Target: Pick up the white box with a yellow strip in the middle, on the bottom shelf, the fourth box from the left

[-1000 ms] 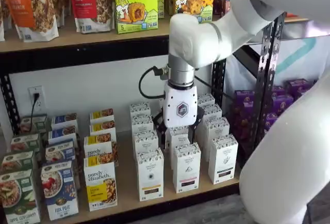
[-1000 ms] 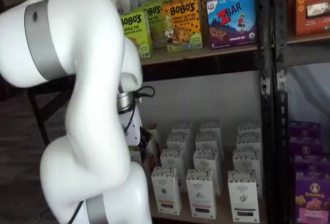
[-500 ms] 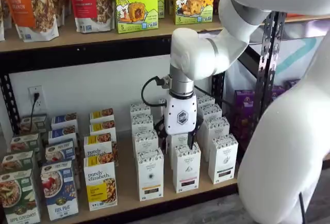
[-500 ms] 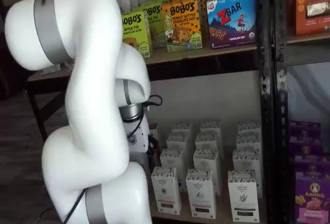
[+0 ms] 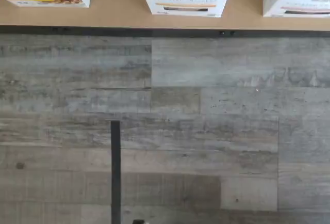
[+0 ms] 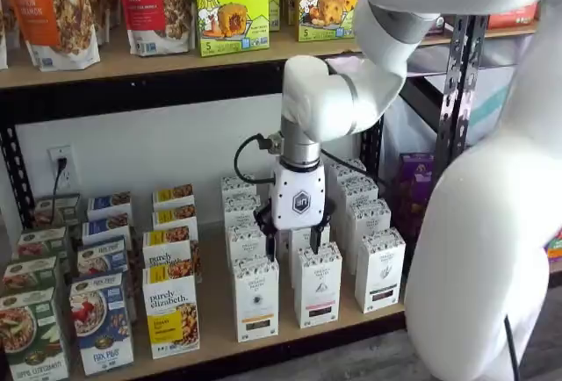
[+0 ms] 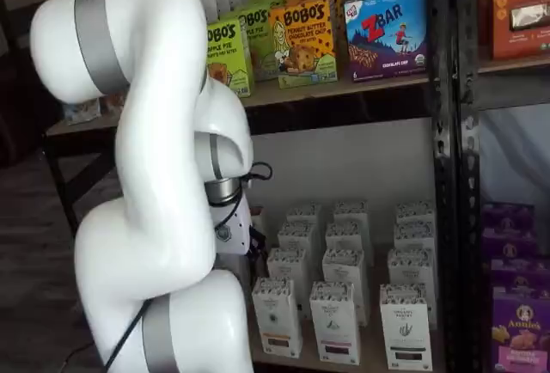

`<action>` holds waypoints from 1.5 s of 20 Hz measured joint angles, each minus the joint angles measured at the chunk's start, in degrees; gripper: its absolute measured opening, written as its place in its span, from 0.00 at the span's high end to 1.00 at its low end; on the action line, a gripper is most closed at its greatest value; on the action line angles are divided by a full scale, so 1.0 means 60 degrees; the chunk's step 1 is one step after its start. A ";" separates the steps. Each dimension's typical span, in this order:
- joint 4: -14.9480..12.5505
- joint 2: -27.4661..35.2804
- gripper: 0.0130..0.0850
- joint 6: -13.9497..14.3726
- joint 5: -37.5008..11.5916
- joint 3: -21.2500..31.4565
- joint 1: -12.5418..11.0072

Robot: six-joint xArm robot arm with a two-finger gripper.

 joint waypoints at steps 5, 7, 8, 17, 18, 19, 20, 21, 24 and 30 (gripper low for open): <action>-0.0030 0.0609 0.00 -0.0024 -0.0116 -0.0338 -0.0041; -0.0066 0.0913 0.00 -0.0075 -0.0217 -0.0489 -0.0116; -0.0060 0.1025 0.00 -0.0121 -0.0287 -0.0536 -0.0149; 0.0165 0.2505 0.00 -0.0733 -0.0917 -0.1209 -0.0526; 0.0273 0.2707 0.00 -0.0875 -0.1047 -0.1297 -0.0563; 0.0391 0.2915 0.00 -0.1016 -0.1201 -0.1392 -0.0593; 0.0420 0.3049 0.00 -0.1064 -0.1287 -0.1465 -0.0607; 0.0350 0.3364 0.00 -0.1043 -0.1397 -0.1664 -0.0640; 0.0226 0.4007 0.00 -0.1028 -0.1486 -0.2147 -0.0724; 0.0418 0.4879 0.00 -0.1327 -0.1759 -0.2875 -0.0830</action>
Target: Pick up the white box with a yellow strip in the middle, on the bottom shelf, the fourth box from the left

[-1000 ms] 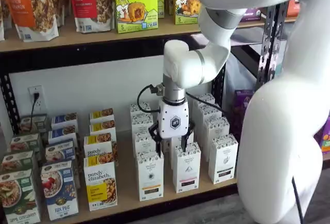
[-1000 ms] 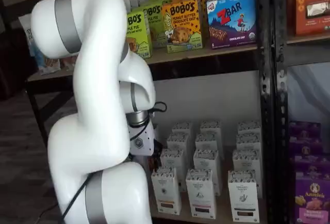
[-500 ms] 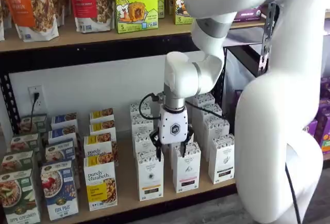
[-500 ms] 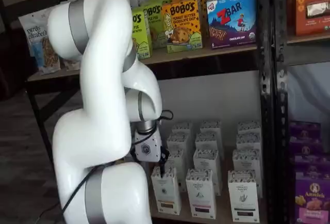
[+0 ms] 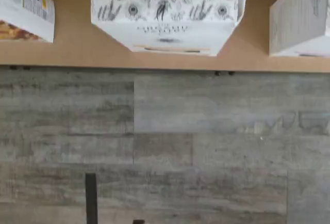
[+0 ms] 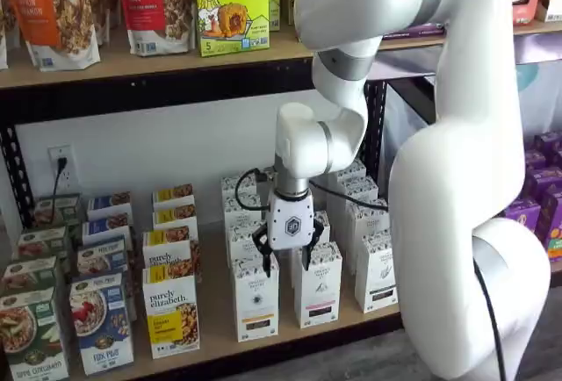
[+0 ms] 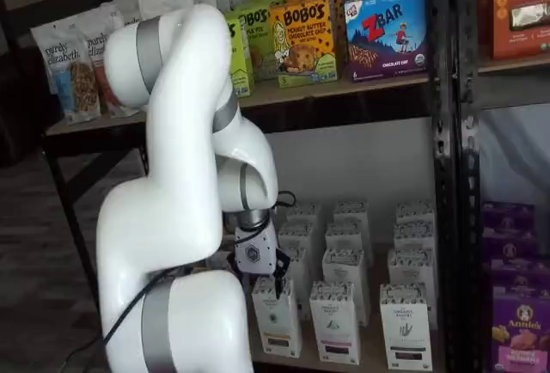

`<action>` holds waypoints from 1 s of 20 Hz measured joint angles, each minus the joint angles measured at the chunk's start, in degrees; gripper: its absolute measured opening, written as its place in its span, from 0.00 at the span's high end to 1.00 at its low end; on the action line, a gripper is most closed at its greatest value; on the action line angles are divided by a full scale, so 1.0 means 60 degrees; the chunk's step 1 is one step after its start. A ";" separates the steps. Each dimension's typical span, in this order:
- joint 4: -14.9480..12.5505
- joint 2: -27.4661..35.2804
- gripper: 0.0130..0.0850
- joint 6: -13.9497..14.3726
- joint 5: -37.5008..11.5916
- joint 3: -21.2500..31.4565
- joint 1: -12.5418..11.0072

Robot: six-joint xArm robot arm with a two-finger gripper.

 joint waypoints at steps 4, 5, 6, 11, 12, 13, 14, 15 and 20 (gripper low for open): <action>0.0156 0.0427 0.00 -0.0202 -0.0123 -0.0380 -0.0053; 0.0189 0.0459 0.00 -0.0238 -0.0151 -0.0403 -0.0057; 0.0252 0.0525 0.00 -0.0296 -0.0171 -0.0467 -0.0057; 0.0421 0.0914 0.00 -0.0405 -0.0184 -0.0911 -0.0010; 0.0430 0.0968 0.00 -0.0405 -0.0209 -0.0974 0.0002; 0.0449 0.1044 0.00 -0.0408 -0.0238 -0.1065 0.0015; 0.0479 0.1127 0.00 -0.0423 -0.0267 -0.1159 0.0032; 0.0510 0.1207 0.00 -0.0439 -0.0290 -0.1250 0.0046; 0.0742 0.1668 0.00 -0.0589 -0.0306 -0.1799 0.0107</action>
